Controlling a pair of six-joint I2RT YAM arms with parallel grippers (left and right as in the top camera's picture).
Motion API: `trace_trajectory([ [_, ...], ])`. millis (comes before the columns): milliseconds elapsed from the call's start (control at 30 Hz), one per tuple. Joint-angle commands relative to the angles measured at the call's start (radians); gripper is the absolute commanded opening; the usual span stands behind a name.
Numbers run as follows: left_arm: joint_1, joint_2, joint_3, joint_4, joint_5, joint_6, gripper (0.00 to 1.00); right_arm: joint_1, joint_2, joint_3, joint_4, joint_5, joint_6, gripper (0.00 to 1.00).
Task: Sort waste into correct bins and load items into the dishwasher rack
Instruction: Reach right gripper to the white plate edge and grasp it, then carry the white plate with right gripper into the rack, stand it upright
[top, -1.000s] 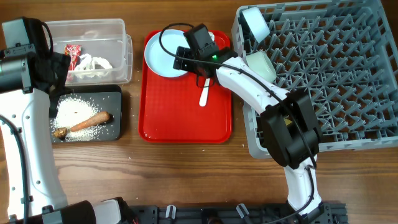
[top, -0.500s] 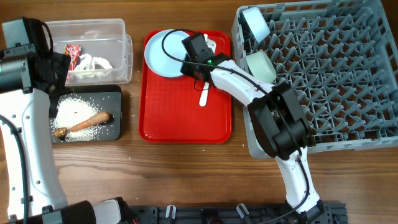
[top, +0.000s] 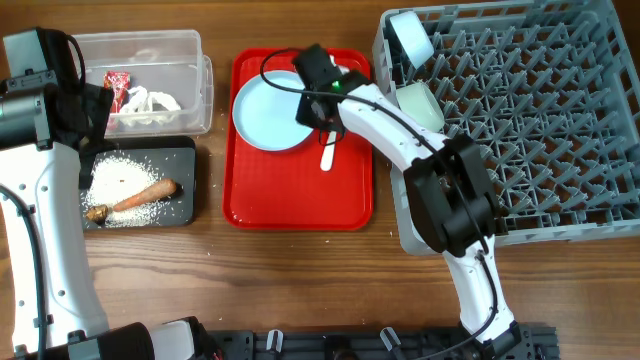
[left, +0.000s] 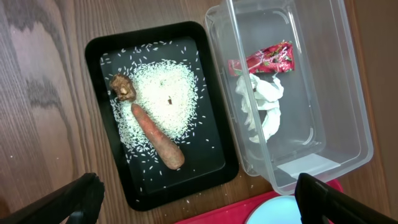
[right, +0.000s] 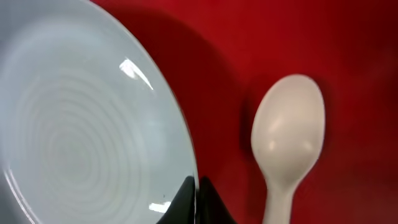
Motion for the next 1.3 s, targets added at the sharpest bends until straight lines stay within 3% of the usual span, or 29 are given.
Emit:
trace_trajectory([
  [0, 0.001, -0.004, 0.012, 0.0, -0.005, 0.008, 1.0, -0.02, -0.055, 0.06, -0.043, 0.029, -0.218, 0.04],
  [333, 0.001, -0.004, 0.012, 0.0, -0.005, 0.008, 1.0, -0.035, -0.241, 0.06, -0.077, 0.135, -0.486, 0.04],
  [700, 0.001, -0.004, 0.012, 0.0, -0.005, 0.008, 1.0, -0.078, -0.384, 0.06, -0.155, 0.844, -0.458, 0.04],
  [933, 0.001, -0.004, 0.012, 0.0, -0.005, 0.008, 1.0, -0.203, -0.538, 0.06, -0.119, 0.885, -0.534, 0.04],
  [1100, 0.001, -0.004, 0.012, 0.0, -0.005, 0.008, 1.0, -0.338, -0.531, 0.056, -0.047, 0.94, -0.701, 0.04],
  [1267, 0.001, -0.004, 0.012, 0.0, -0.005, 0.008, 1.0, -0.425, -0.48, 0.056, 0.128, 0.856, -0.993, 0.04],
])
